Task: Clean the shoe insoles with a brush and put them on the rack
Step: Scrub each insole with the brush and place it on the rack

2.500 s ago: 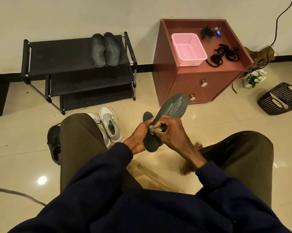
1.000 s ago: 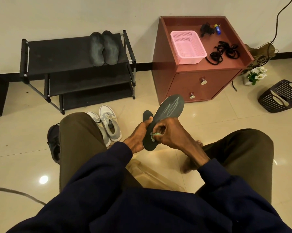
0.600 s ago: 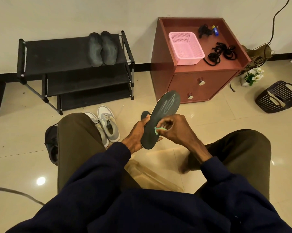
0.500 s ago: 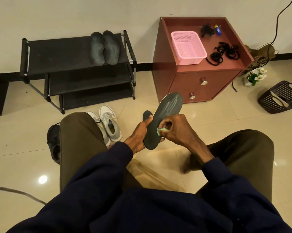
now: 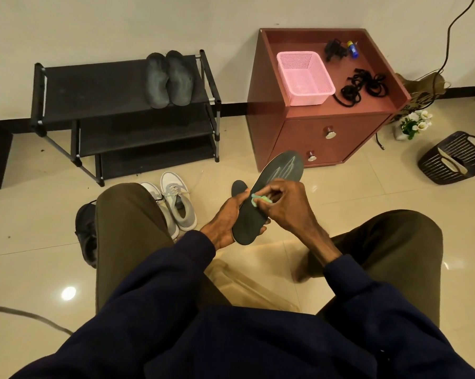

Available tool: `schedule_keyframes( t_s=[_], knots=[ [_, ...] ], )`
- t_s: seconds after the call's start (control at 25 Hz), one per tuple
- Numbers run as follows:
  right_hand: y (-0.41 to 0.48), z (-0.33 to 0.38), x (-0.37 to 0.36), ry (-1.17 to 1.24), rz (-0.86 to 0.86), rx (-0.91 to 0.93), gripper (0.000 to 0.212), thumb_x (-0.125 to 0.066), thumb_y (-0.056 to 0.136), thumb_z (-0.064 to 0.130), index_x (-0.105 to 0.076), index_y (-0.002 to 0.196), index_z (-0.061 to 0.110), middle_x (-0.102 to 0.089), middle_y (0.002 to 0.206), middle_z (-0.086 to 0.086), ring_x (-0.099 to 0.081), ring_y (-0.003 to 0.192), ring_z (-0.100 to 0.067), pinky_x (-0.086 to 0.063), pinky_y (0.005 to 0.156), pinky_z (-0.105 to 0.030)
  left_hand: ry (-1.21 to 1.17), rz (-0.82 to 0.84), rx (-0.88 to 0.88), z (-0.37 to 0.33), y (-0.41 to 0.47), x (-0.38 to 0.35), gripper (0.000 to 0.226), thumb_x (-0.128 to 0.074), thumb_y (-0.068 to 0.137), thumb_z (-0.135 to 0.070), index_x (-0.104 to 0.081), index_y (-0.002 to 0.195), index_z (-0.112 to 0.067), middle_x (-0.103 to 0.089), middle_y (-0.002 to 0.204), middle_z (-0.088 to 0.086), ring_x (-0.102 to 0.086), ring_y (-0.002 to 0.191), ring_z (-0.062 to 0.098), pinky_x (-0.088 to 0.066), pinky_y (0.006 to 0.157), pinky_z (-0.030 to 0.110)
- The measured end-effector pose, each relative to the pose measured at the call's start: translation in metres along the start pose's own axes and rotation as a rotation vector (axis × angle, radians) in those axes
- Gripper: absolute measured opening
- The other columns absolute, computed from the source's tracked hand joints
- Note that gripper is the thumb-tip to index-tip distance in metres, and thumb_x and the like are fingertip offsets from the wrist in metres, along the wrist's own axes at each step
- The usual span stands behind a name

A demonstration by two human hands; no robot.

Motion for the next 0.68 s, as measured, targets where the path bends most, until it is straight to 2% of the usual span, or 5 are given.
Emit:
schedule_keyframes(
  t_s=[0.16, 0.28, 0.4, 0.56, 0.68],
  knots=[
    [0.006, -0.031, 0.035, -0.068, -0.238, -0.138, 0.008, -0.082, 0.083, 0.012, -0.079, 0.088, 0.007, -0.074, 0.086, -0.003, -0.068, 0.072, -0.008, -0.062, 0.066, -0.029, 0.061, 0.018, 0.011, 0.004, 0.002, -0.002, 0.063, -0.039, 0.105, -0.053, -0.057, 0.139, -0.003, -0.066, 0.12, 0.022, -0.063, 0.087, 0.029, -0.054, 0.077, 0.041],
    [-0.009, -0.012, 0.002, 0.043, -0.037, -0.137, 0.007, -0.083, 0.083, 0.011, -0.078, 0.088, 0.007, -0.07, 0.086, -0.003, -0.067, 0.066, -0.008, -0.058, 0.055, -0.025, 0.068, -0.012, 0.009, 0.004, 0.001, 0.001, 0.064, -0.048, 0.101, -0.055, -0.058, 0.138, -0.002, -0.067, 0.113, 0.022, -0.067, 0.083, 0.03, -0.056, 0.073, 0.041],
    [-0.017, 0.012, -0.023, 0.101, 0.133, -0.063, 0.007, -0.083, 0.081, 0.007, -0.079, 0.087, 0.009, -0.068, 0.085, -0.005, -0.066, 0.065, -0.01, -0.055, 0.05, -0.021, 0.002, -0.075, -0.005, 0.0, -0.002, 0.006, 0.048, -0.047, 0.104, -0.047, -0.066, 0.121, -0.006, -0.073, 0.095, 0.015, -0.072, 0.072, 0.025, -0.058, 0.06, 0.036],
    [0.003, -0.016, 0.018, -0.021, -0.156, -0.117, 0.004, -0.082, 0.083, 0.012, -0.079, 0.084, 0.01, -0.069, 0.078, 0.005, -0.066, 0.065, -0.004, -0.056, 0.055, -0.019, 0.047, 0.016, -0.013, 0.002, 0.005, -0.003, 0.068, -0.047, 0.101, -0.055, -0.054, 0.141, -0.001, -0.064, 0.119, 0.025, -0.064, 0.084, 0.031, -0.054, 0.073, 0.041],
    [0.0, -0.03, 0.023, -0.015, -0.197, -0.166, 0.005, -0.081, 0.084, 0.01, -0.077, 0.086, 0.008, -0.068, 0.082, 0.005, -0.068, 0.07, -0.007, -0.056, 0.056, -0.016, 0.078, 0.027, 0.013, 0.007, 0.008, 0.0, 0.066, -0.046, 0.101, -0.054, -0.056, 0.14, -0.002, -0.066, 0.12, 0.025, -0.064, 0.087, 0.031, -0.055, 0.076, 0.042]
  ],
)
Point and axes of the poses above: each hand's wrist, its own y-axis towards the middle knuckle, its own x-axis out of the back of the hand, z = x × y, the point moved 10 cm from there along y, towards the middle knuckle
